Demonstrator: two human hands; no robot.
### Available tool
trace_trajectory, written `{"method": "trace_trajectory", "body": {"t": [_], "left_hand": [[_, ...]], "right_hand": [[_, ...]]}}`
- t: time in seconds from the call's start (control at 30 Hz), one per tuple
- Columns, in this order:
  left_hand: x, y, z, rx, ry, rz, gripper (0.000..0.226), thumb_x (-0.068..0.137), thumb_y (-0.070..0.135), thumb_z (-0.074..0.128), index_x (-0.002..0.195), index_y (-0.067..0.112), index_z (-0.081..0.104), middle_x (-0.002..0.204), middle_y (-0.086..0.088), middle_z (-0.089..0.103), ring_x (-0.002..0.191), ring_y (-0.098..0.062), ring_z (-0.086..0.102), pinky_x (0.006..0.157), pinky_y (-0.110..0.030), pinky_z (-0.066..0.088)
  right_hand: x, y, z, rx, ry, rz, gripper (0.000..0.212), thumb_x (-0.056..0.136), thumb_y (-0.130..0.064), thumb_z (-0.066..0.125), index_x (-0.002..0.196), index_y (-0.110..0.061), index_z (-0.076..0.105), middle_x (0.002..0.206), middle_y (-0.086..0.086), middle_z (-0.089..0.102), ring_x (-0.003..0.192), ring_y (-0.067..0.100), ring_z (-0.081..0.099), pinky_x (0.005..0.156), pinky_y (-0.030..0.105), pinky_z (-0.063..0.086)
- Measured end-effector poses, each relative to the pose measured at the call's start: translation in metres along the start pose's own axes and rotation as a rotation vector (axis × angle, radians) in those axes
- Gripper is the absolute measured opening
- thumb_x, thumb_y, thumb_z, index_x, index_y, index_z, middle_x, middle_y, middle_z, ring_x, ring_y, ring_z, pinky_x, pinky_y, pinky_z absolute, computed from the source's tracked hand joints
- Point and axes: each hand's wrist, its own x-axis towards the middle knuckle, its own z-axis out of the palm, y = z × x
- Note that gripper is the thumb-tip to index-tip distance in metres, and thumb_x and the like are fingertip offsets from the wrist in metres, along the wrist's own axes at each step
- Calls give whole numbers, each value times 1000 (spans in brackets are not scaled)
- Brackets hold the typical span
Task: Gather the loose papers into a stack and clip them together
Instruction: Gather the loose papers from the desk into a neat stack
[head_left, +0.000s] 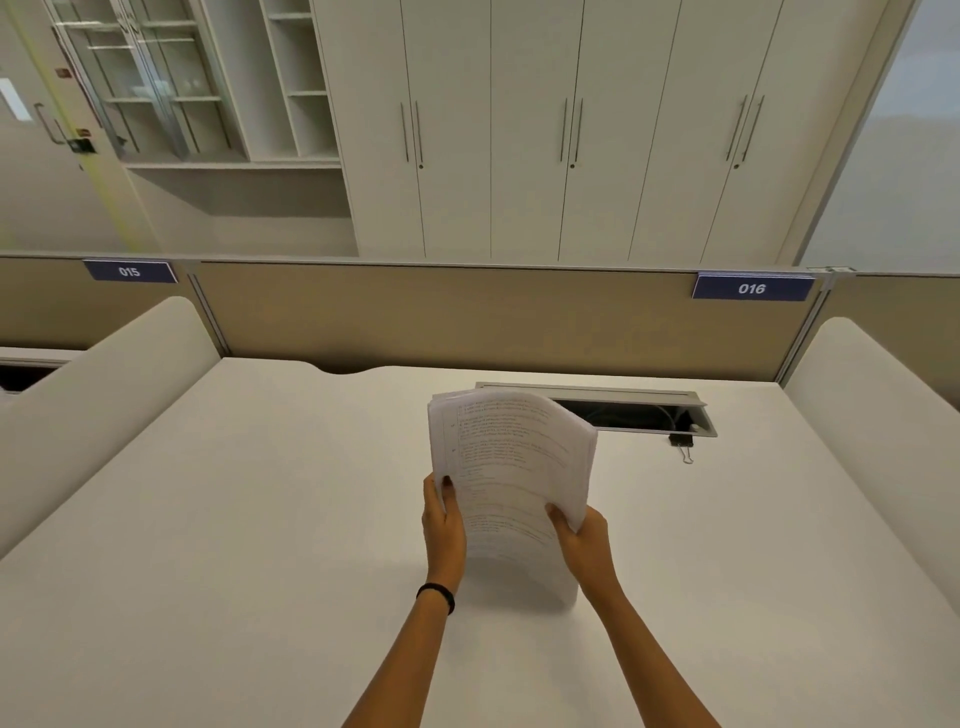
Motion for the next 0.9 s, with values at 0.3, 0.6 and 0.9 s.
{"method": "trace_trajectory", "body": {"t": [0.3, 0.6, 0.9], "left_hand": [[23, -4, -71, 114, 160, 1, 16, 92, 26, 52, 98, 14, 62, 88, -2, 66, 74, -16, 63, 60, -18, 55], [10, -46, -177, 339, 292, -224, 19, 84, 14, 65, 97, 1, 67, 97, -16, 68, 84, -23, 59, 83, -35, 51], [-13, -67, -214, 433, 416, -320, 23, 82, 8, 66, 102, -4, 66, 102, -22, 68, 95, -35, 62, 83, -33, 46]], "right_hand": [[-9, 3, 35, 131, -171, 97, 18, 89, -22, 56, 104, -14, 61, 97, 5, 70, 83, 20, 70, 70, 35, 60], [-41, 33, 97, 68, -431, 322, 32, 85, -20, 62, 115, -10, 59, 111, 4, 66, 94, 15, 66, 71, 23, 57], [-61, 63, 122, -28, -525, 460, 17, 84, -13, 62, 101, -13, 63, 103, 9, 70, 91, 24, 68, 79, 40, 58]]}}
